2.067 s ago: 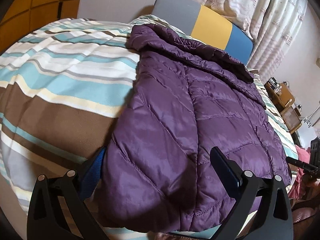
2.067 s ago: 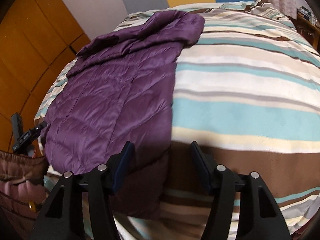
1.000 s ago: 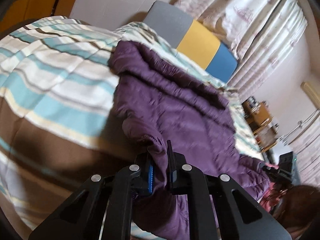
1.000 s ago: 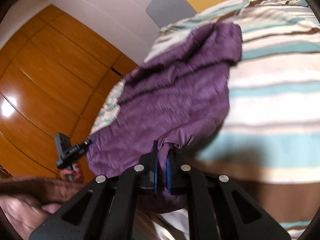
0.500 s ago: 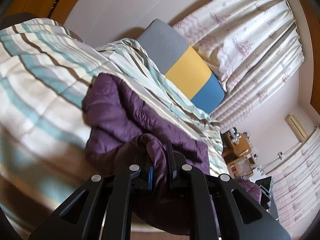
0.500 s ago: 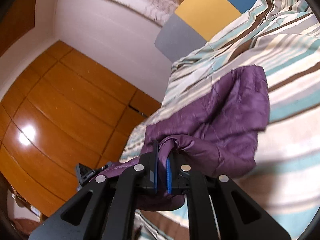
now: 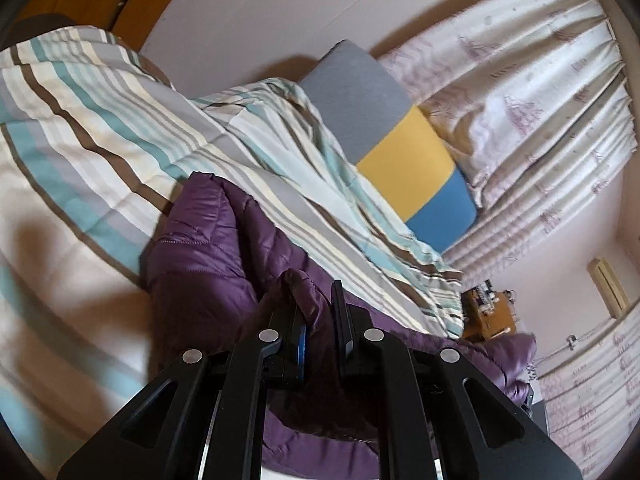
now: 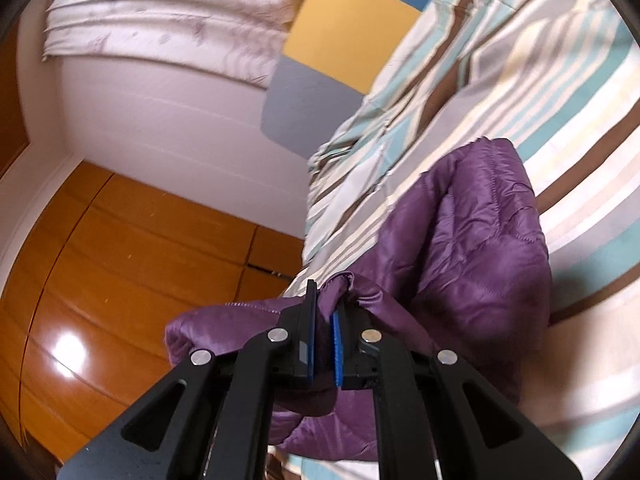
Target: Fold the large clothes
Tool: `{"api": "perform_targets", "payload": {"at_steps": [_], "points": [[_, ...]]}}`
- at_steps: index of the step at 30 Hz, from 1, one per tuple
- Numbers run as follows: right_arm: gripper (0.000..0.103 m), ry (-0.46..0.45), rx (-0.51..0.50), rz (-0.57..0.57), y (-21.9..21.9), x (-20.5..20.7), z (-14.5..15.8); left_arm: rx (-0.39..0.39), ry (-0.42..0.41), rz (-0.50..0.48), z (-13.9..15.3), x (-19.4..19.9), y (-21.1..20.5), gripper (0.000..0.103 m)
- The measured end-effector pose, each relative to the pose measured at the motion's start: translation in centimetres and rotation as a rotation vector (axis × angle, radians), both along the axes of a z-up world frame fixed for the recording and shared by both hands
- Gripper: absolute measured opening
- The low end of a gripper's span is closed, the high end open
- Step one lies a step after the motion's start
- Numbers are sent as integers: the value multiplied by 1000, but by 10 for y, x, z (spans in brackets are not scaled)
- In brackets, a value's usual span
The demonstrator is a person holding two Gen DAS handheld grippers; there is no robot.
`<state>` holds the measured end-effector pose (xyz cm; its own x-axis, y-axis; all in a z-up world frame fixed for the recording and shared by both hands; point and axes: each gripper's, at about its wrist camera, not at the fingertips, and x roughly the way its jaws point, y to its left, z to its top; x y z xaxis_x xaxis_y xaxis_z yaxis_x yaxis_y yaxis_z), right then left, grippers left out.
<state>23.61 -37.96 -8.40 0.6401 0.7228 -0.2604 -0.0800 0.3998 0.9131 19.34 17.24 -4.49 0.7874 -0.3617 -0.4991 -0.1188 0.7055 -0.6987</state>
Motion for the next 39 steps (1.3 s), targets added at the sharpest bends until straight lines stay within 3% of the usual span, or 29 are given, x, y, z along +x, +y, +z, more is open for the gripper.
{"api": "perform_targets", "payload": {"at_steps": [6, 8, 10, 12, 14, 16, 19, 24, 26, 28, 35, 39], "points": [[6, 66, 26, -57, -6, 24, -22, 48, 56, 20, -16, 26, 2, 11], [8, 87, 27, -75, -7, 30, -27, 68, 83, 32, -20, 34, 1, 16], [15, 106, 12, -92, -6, 34, -31, 52, 112, 57, -24, 37, 2, 31], [27, 108, -18, -105, -5, 33, -31, 26, 123, 95, -25, 33, 6, 69], [37, 74, -61, -110, -2, 29, -23, 16, 79, 179, -19, 20, 12, 86], [47, 18, -149, -130, 4, 21, -8, 56, 22, 238, -8, 5, 14, 88], [62, -72, -277, -156, 18, 6, 14, 152, -3, 233, 2, -1, -1, 88], [73, -323, -640, -228, 73, -23, 68, 373, -25, 77, 10, 13, -58, 88], [76, -378, -757, -155, 107, -21, 75, 452, -37, 28, 10, 23, -83, 88], [76, -382, -876, -66, 140, -8, 71, 533, -32, -23, 8, 39, -108, 88], [76, -303, -990, 83, 197, 60, 27, 812, 17, -93, -5, 97, -155, 88], [76, -252, -1025, 103, 203, 88, 1, 849, 68, -112, -22, 118, -154, 88]]}}
